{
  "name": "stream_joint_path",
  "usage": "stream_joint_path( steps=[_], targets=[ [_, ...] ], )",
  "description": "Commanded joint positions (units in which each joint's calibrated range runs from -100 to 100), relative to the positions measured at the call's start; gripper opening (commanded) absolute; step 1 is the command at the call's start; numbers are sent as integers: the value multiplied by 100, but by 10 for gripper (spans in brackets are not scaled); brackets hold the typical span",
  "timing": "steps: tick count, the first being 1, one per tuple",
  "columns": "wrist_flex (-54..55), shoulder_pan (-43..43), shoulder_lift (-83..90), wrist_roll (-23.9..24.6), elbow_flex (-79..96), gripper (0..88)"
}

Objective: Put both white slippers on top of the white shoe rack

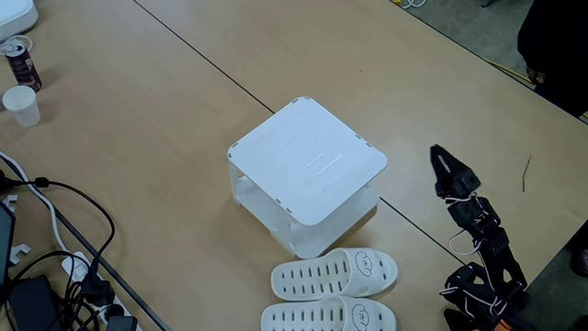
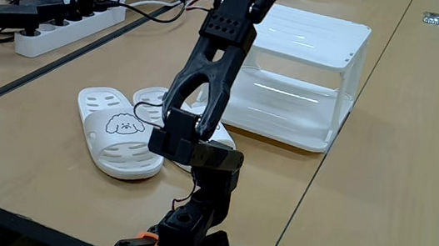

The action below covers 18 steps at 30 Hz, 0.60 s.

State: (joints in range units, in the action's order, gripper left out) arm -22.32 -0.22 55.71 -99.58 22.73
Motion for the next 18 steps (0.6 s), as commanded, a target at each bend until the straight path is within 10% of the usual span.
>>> stream_joint_path(
  steps=[1, 18],
  targets=[
    [-2039, -35, 37, -42, -185, 8],
    [-5982, 2416, -64, -42, 925, 13]
  ],
)
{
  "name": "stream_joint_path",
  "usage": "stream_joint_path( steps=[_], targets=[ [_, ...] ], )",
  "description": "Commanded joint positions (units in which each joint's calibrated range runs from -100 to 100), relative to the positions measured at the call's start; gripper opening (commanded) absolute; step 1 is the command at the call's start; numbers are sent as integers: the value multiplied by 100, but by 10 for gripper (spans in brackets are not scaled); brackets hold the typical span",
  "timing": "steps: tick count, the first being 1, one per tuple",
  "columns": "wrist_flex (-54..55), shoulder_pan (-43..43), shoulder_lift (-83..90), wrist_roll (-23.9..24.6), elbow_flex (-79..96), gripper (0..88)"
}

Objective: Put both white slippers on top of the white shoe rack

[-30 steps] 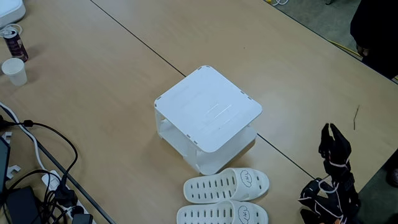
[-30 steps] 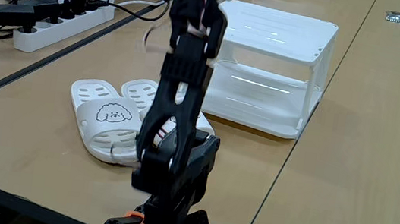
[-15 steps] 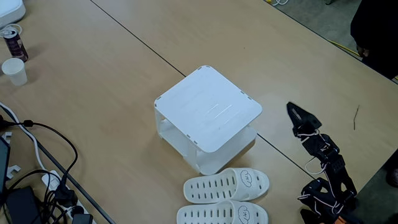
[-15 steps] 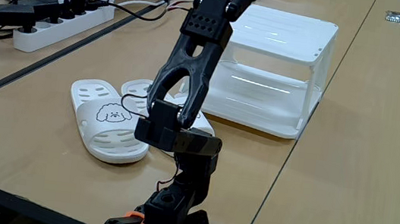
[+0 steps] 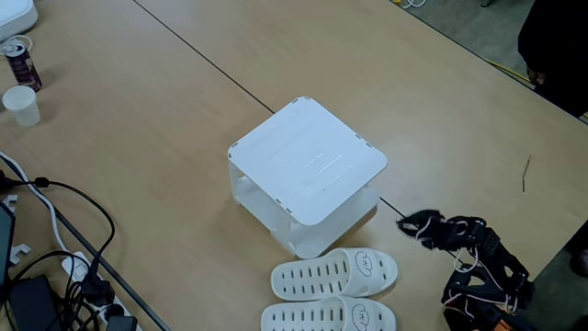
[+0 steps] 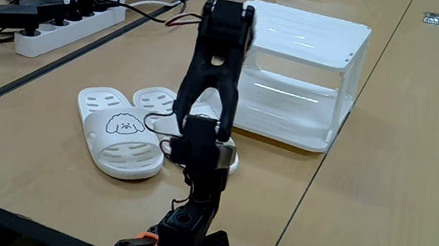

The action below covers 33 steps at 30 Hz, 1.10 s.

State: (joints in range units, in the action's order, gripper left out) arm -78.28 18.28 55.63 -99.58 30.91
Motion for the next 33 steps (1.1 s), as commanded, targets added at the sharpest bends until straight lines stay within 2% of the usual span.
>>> stream_joint_path(
  steps=[1, 7, 17, 19, 24, 33],
  targets=[
    [-498, 730, -56, -42, 261, 13],
    [-584, 1371, 11, -42, 1433, 15],
    [-351, 2457, -39, -42, 2408, 15],
    [80, 2728, -48, -42, 2633, 20],
    [1357, 3041, -384, -42, 2994, 108],
    [3894, 3098, -1369, -42, 3373, 118]
  ],
)
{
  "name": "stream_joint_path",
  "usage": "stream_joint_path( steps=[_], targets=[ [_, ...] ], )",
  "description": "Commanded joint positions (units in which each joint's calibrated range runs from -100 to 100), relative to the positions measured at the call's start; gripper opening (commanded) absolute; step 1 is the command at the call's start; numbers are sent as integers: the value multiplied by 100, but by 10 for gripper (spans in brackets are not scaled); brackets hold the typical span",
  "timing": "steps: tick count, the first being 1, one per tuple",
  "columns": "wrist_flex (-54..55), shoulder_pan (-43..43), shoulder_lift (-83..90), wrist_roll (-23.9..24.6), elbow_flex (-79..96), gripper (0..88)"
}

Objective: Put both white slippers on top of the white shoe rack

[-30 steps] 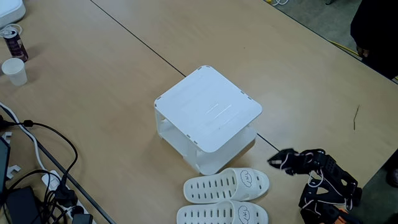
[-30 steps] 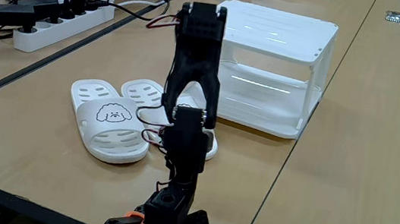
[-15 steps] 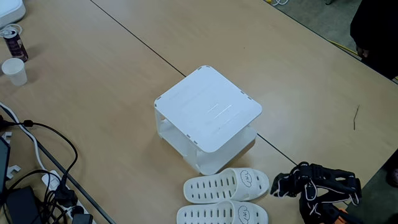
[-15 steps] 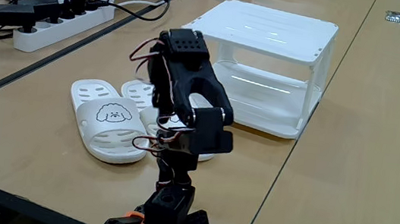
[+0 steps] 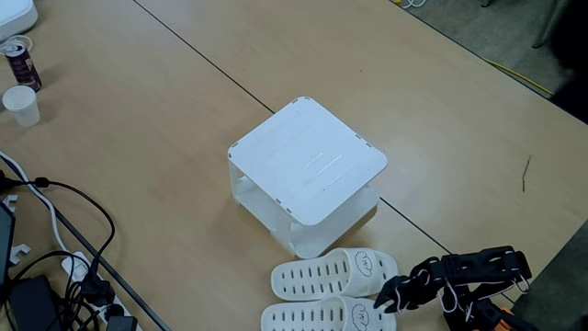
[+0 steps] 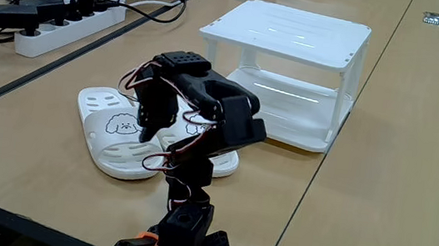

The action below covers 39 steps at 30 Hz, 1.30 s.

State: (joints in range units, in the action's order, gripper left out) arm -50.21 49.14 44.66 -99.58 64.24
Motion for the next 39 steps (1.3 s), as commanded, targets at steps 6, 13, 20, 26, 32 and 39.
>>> stream_joint_path(
  steps=[6, 13, 20, 26, 32, 39],
  targets=[
    [2226, 12, -490, -42, 536, 169],
    [2493, 29, -440, -42, 1014, 213],
    [2424, 193, -423, -42, 770, 214],
    [1475, 259, 115, -42, 491, 215],
    [1035, 201, 746, -42, 861, 215],
    [1553, 177, 713, -42, 1266, 216]
  ],
)
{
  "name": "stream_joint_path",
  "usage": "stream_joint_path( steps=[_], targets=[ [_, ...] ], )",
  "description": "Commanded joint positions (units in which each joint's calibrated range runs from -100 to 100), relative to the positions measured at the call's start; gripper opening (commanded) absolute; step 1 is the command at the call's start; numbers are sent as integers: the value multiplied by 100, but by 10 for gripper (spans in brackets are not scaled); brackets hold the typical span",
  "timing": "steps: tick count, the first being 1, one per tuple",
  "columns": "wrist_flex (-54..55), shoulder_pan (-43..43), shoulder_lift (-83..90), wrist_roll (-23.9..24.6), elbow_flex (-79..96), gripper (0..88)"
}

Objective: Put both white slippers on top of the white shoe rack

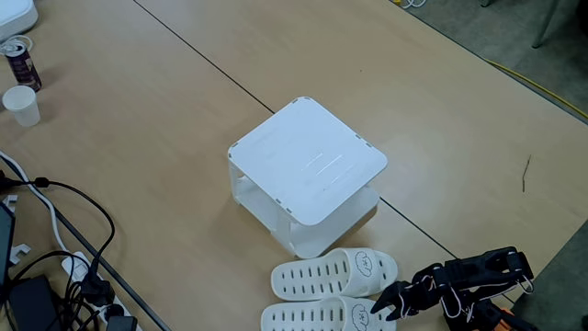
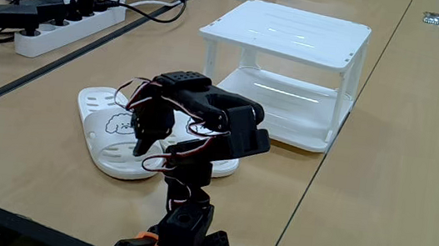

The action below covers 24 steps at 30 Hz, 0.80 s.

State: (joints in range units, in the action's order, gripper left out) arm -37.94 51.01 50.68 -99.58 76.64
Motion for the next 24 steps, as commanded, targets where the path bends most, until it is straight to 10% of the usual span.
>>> stream_joint_path(
  steps=[1, 24],
  targets=[
    [455, -52, 111, -42, 117, 216],
    [4363, -282, -243, -42, 1903, 253]
  ],
)
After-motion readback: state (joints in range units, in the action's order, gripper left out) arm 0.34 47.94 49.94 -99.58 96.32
